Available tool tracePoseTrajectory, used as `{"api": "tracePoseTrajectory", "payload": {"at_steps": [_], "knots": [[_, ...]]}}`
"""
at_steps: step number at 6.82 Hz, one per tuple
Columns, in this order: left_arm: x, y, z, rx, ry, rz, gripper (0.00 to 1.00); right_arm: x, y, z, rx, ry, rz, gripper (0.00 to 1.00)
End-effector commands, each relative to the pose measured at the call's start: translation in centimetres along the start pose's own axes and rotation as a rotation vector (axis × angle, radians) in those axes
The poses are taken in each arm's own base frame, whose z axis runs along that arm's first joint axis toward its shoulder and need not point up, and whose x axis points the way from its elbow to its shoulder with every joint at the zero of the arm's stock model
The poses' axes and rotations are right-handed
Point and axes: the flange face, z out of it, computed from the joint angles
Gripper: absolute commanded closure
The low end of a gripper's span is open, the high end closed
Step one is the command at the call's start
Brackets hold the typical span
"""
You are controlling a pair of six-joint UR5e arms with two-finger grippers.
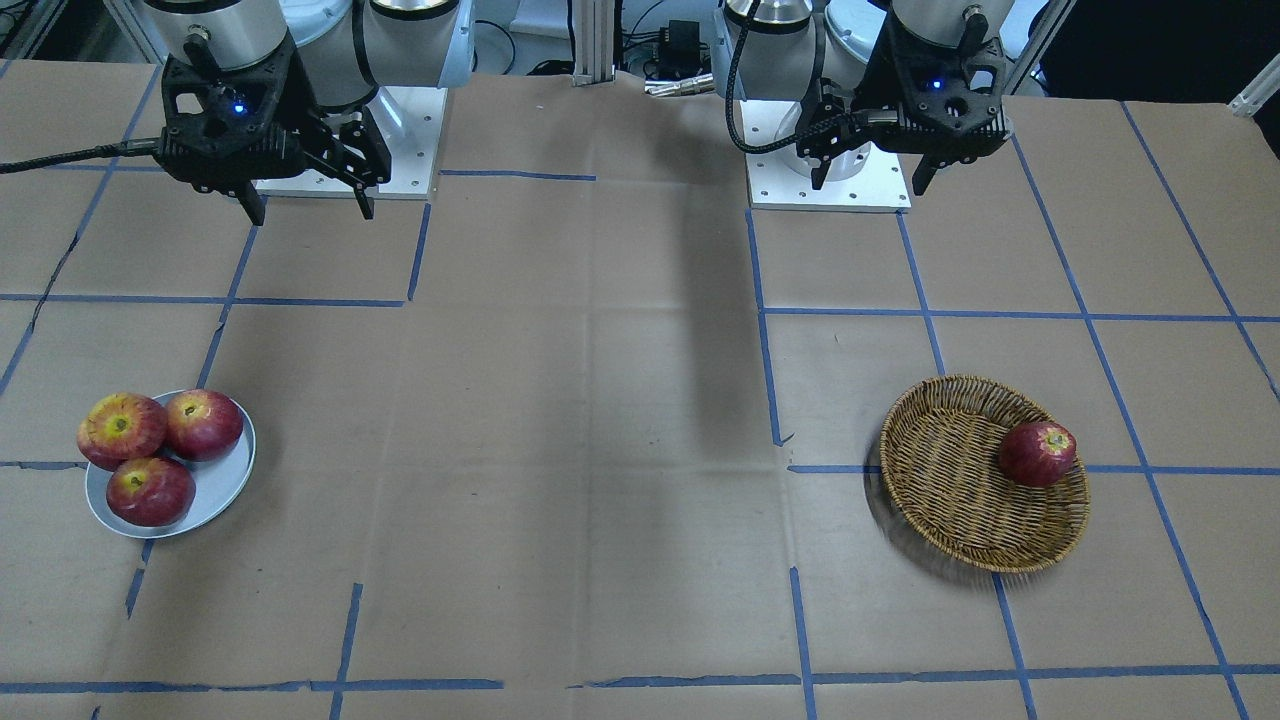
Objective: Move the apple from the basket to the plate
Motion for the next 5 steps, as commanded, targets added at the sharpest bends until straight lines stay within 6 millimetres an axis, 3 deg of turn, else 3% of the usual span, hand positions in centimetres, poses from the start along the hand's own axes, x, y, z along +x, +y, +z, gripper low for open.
{"api": "tracePoseTrajectory", "payload": {"at_steps": [1, 2, 5], "knots": [[0.1, 0.0, -0.1, 0.002, 0.001, -0.004, 0.01, -0.1, -1.3, 0.5, -0.005, -0.004, -0.004, 0.0], [0.1, -0.1, 0.0, 0.001, 0.001, -0.004, 0.01, 0.1, -2.2, 0.2, -0.008, 0.005, -0.004, 0.0], [0.0, -0.4, 0.3, -0.005, 0.003, -0.005, 0.01, 0.1, -2.4, 0.3, -0.011, 0.005, -0.004, 0.0]]}}
